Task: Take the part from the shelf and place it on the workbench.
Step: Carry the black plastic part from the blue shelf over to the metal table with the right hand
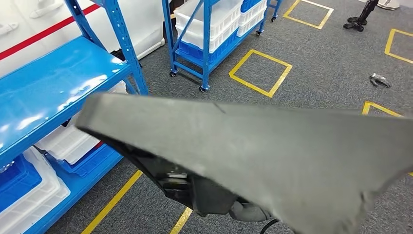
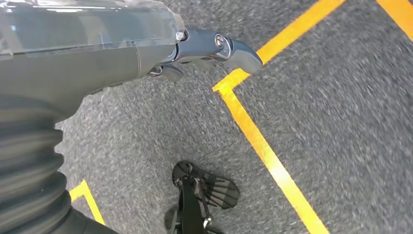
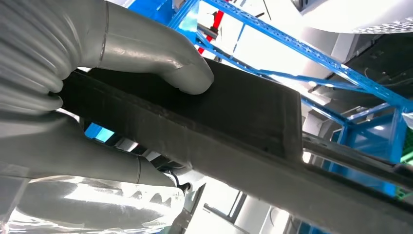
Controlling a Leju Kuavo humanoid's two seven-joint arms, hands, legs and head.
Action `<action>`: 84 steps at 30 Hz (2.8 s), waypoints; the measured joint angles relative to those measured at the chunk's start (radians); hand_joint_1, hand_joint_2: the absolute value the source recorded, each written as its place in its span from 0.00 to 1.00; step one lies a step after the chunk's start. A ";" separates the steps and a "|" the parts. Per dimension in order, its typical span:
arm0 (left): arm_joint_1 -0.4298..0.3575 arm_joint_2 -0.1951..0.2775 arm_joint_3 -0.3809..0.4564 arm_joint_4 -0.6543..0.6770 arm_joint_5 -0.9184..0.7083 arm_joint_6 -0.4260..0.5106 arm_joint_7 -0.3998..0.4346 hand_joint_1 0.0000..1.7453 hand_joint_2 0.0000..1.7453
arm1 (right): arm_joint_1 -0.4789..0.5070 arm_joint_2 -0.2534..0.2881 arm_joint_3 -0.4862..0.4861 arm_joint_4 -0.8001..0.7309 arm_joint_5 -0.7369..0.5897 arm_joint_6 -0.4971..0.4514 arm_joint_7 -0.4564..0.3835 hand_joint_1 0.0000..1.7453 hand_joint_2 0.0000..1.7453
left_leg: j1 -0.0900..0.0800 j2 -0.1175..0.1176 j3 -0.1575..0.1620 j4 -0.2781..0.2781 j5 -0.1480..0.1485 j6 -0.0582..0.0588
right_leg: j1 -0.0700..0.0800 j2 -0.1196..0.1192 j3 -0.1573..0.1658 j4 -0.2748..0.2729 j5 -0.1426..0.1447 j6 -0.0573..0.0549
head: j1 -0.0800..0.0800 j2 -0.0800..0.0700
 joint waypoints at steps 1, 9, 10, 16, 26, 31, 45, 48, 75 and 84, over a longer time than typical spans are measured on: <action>-0.001 -0.001 0.000 0.000 -0.002 0.000 0.000 0.00 1.00 | -0.009 0.001 0.001 0.002 -0.007 0.002 0.007 1.00 1.00 | -0.002 0.009 0.001 -0.001 -0.001 -0.005 | 0.005 -0.004 0.004 -0.013 -0.003 -0.005 | 0.000 0.000; -0.006 -0.008 0.000 0.002 -0.022 0.005 0.023 0.00 1.00 | -0.045 0.022 0.013 0.006 -0.068 0.022 0.039 1.00 1.00 | 0.003 -0.069 -0.113 0.248 -0.127 -0.028 | 0.003 0.078 0.010 -0.033 0.007 -0.043 | -0.002 0.000; -0.005 -0.008 0.000 0.003 -0.026 0.008 0.029 0.00 1.00 | -0.044 0.025 0.014 0.006 -0.081 0.024 0.041 1.00 1.00 | 0.003 -0.071 -0.129 0.272 -0.123 -0.028 | 0.004 0.092 0.011 -0.032 0.007 -0.044 | -0.002 0.000; -0.002 -0.007 0.012 0.003 -0.020 0.016 0.016 0.00 1.00 | -0.038 0.032 0.015 0.004 -0.093 0.029 0.026 1.00 1.00 | 0.010 -0.148 -0.036 0.021 0.017 -0.019 | 0.002 0.164 0.001 -0.016 0.005 -0.028 | -0.001 0.000; -0.003 0.008 0.037 0.003 -0.019 -0.006 0.014 0.00 1.00 | -0.019 0.042 0.016 -0.012 -0.057 0.022 0.028 1.00 1.00 | 0.003 -0.042 -0.023 -0.005 0.026 0.019 | -0.007 0.072 -0.127 0.243 -0.105 0.006 | 0.006 0.000; -0.010 0.012 0.045 0.003 -0.016 -0.015 0.010 0.00 1.00 | -0.032 0.043 0.014 -0.011 -0.067 0.035 0.028 1.00 1.00 | -0.003 0.005 -0.013 -0.004 0.016 0.003 | 0.005 0.005 0.012 -0.018 -0.003 -0.009 | 0.006 0.000; -0.012 0.008 0.075 0.003 -0.015 -0.011 -0.001 0.00 1.00 | -0.053 0.052 0.014 0.039 -0.072 0.076 0.040 1.00 1.00 | 0.012 -0.126 -0.058 0.065 0.013 -0.027 | 0.004 0.150 0.017 -0.027 -0.001 -0.035 | 0.004 0.000; -0.012 0.008 0.076 0.003 -0.023 -0.015 -0.002 0.00 1.00 | -0.044 0.052 0.014 0.039 -0.064 0.075 0.043 1.00 1.00 | 0.009 -0.146 -0.035 0.011 0.022 -0.016 | -0.001 0.182 0.005 -0.023 0.004 -0.017 | 0.003 0.000; -0.011 0.011 0.096 0.003 -0.038 -0.039 -0.021 0.00 1.00 | -0.034 0.073 0.071 0.015 -0.060 0.071 0.063 1.00 1.00 | 0.009 -0.077 -0.127 0.228 -0.067 -0.035 | -0.002 0.114 0.024 -0.050 0.011 -0.037 | 0.009 0.000; -0.014 0.021 0.107 0.002 -0.046 -0.053 -0.039 0.00 1.00 | -0.049 0.080 0.108 0.054 -0.022 0.042 0.031 1.00 1.00 | 0.021 -0.117 -0.034 0.003 0.028 0.000 | -0.005 0.143 -0.020 0.016 -0.021 0.009 | 0.013 0.000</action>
